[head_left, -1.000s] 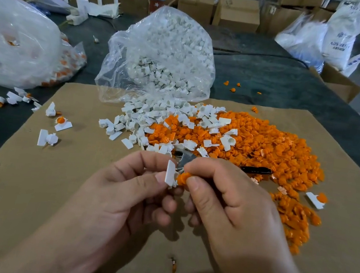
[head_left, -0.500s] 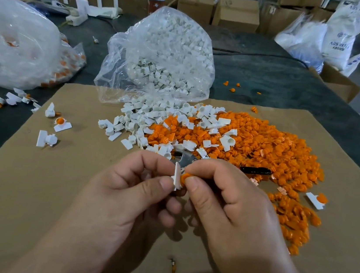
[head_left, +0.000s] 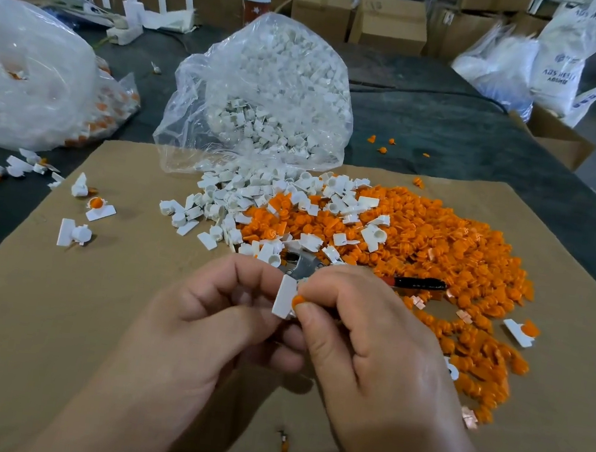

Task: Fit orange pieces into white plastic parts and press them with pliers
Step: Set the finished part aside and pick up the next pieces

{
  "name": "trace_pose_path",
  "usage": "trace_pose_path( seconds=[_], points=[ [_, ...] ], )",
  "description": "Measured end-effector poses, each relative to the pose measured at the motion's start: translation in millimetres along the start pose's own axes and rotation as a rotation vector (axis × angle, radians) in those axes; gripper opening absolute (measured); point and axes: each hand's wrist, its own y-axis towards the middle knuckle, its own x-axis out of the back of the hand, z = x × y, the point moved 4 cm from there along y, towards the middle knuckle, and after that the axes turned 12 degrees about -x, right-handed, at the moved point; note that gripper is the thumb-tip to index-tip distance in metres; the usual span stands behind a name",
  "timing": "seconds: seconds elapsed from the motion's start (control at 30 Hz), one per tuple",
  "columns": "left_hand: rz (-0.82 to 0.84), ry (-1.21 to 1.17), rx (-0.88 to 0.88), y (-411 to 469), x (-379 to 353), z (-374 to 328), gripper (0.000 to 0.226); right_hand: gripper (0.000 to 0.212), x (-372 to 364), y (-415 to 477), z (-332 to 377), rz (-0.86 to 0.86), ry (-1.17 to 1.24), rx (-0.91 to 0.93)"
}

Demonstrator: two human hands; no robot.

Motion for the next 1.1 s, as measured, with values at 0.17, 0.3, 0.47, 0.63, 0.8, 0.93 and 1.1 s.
trace_pose_path(
  seconds=[0.17, 0.3, 0.47, 0.63, 0.8, 0.93, 1.1],
  points=[
    [-0.020, -0.133, 0.099, -2.9, -8.0, 4.2, 0.031, 0.017, -3.4, 0.5, 4.5, 0.021, -0.094, 0.066],
    [-0.061, -0.080, 0.151, -3.9, -4.8, -0.8, 0.017, 0.009, -5.2, -0.4, 2.8, 0.038, -0.087, 0.071],
    [-0.105, -0.055, 0.104, -3.1, -3.7, -6.8, 0.010, 0.007, -1.5, -0.4, -0.7, 0.040, 0.017, 0.059],
    [-0.070, 0.039, 0.086, -1.6, 2.9, -3.6, 0.018, 0.008, -3.4, 0.3, -2.1, 0.054, 0.026, 0.091],
    [-0.001, 0.212, 0.028, -0.1, 9.3, -2.2, 0.023, 0.005, -3.8, -0.2, -1.0, 0.067, -0.004, 0.112],
    [0.002, 0.201, 0.011, -1.0, 8.5, -1.5, 0.024, 0.011, -0.8, 0.6, -2.3, 0.084, 0.013, 0.085],
    [-0.078, 0.159, -0.002, -0.4, 10.6, -1.6, 0.027, 0.021, 5.3, 0.0, -3.3, 0.081, 0.055, 0.014]
  ],
)
